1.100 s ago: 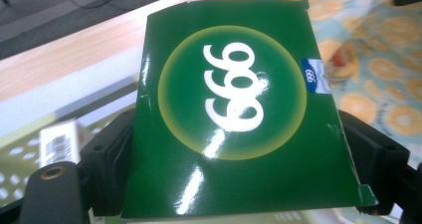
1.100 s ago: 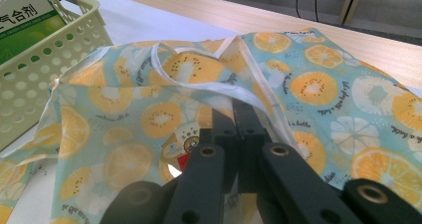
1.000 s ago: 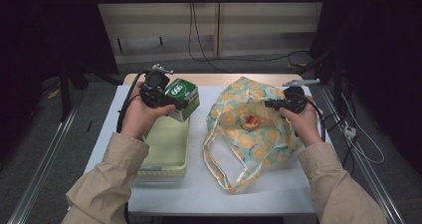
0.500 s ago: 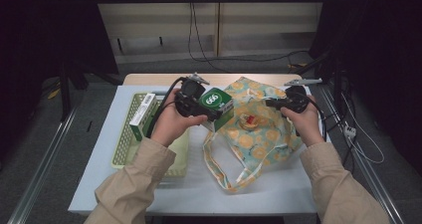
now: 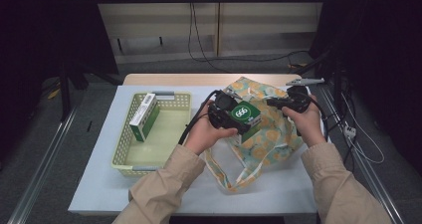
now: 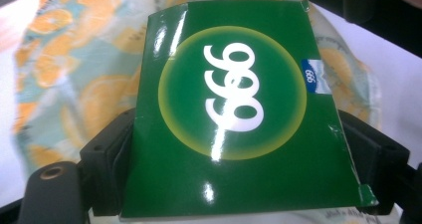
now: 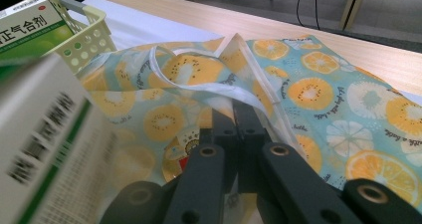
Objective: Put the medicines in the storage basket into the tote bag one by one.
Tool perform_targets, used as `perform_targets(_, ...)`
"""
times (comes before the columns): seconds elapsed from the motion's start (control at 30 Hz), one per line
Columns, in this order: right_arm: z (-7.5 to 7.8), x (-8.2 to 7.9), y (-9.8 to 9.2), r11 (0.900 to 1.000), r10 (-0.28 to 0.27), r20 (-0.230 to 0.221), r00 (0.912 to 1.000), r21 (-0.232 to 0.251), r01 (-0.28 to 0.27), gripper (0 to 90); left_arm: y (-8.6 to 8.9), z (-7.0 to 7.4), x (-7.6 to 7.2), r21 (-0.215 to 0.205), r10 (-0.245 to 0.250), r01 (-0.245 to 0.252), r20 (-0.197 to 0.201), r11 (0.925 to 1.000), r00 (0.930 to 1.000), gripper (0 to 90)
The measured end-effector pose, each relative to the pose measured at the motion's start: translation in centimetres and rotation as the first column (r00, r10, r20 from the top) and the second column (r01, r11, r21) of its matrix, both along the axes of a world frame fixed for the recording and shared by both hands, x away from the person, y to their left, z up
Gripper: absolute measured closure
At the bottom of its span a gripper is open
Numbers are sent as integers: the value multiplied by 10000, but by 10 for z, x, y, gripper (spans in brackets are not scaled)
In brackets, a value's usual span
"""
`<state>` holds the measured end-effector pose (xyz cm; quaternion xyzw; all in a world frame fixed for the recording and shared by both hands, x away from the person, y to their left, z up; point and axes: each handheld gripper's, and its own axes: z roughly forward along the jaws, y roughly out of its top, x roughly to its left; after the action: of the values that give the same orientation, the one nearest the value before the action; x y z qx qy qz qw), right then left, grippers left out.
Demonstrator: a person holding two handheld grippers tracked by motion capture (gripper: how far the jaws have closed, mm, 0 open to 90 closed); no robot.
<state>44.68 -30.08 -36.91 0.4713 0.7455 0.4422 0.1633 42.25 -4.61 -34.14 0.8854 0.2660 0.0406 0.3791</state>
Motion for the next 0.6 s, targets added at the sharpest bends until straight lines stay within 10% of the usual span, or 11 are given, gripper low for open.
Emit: perform_targets(0.6, 2, -2, -1, 9999, 4, 78, 10000, 131, -5, 900, -46, -45, 6, -47, -211, 211, -195, 9998, 9996, 165)
